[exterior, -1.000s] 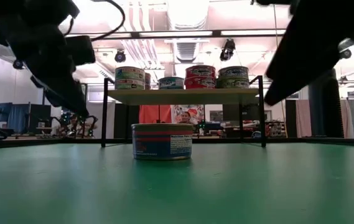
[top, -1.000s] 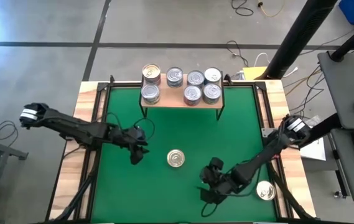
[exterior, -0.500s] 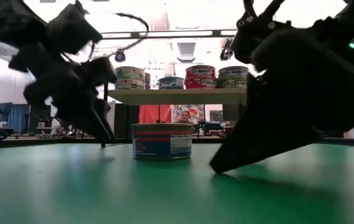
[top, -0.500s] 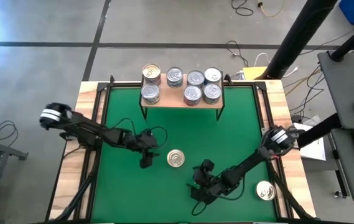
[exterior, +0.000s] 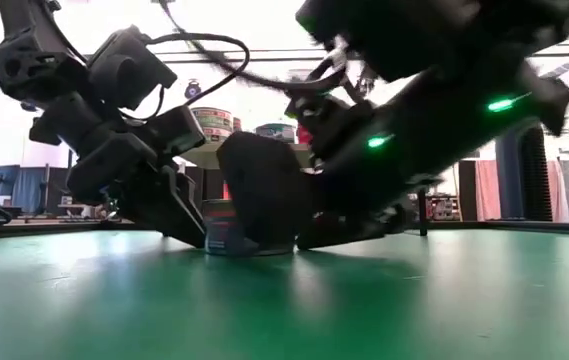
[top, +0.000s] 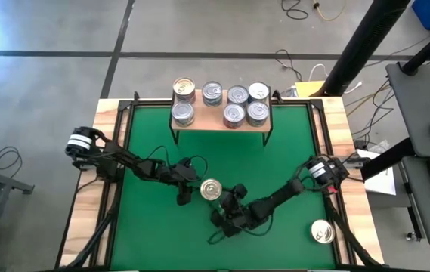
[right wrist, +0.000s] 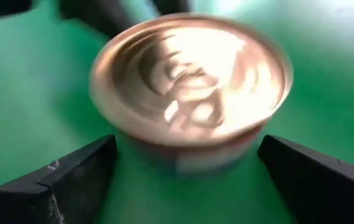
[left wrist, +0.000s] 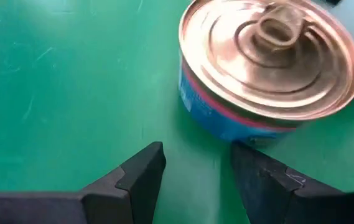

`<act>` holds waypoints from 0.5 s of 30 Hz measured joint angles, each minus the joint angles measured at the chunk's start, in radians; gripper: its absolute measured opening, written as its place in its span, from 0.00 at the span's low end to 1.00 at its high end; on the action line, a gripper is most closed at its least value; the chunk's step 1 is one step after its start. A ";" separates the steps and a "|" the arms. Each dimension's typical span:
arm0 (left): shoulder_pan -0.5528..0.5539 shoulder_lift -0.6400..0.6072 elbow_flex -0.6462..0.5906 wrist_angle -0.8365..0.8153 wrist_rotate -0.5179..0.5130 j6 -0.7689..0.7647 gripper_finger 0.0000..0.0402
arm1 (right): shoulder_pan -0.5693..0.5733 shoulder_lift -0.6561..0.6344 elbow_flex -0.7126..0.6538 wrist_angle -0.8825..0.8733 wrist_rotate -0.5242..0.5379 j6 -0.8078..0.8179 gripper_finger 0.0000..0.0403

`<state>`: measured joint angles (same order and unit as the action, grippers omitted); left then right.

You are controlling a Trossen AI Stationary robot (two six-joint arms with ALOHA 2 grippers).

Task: Stack canned seafood by type on shelf
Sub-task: Put the blue pink tuna can on the shelf

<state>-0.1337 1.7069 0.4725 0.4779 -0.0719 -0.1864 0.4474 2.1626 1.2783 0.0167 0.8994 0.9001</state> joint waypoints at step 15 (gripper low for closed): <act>0.003 0.011 -0.001 0.132 0.235 0.014 0.44 | -0.114 0.013 0.004 0.097 -0.006 -0.092 0.99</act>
<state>-0.1306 1.7184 0.4713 0.6099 0.1634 -0.1723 0.3331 2.1757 1.2827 0.1136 0.8933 0.8083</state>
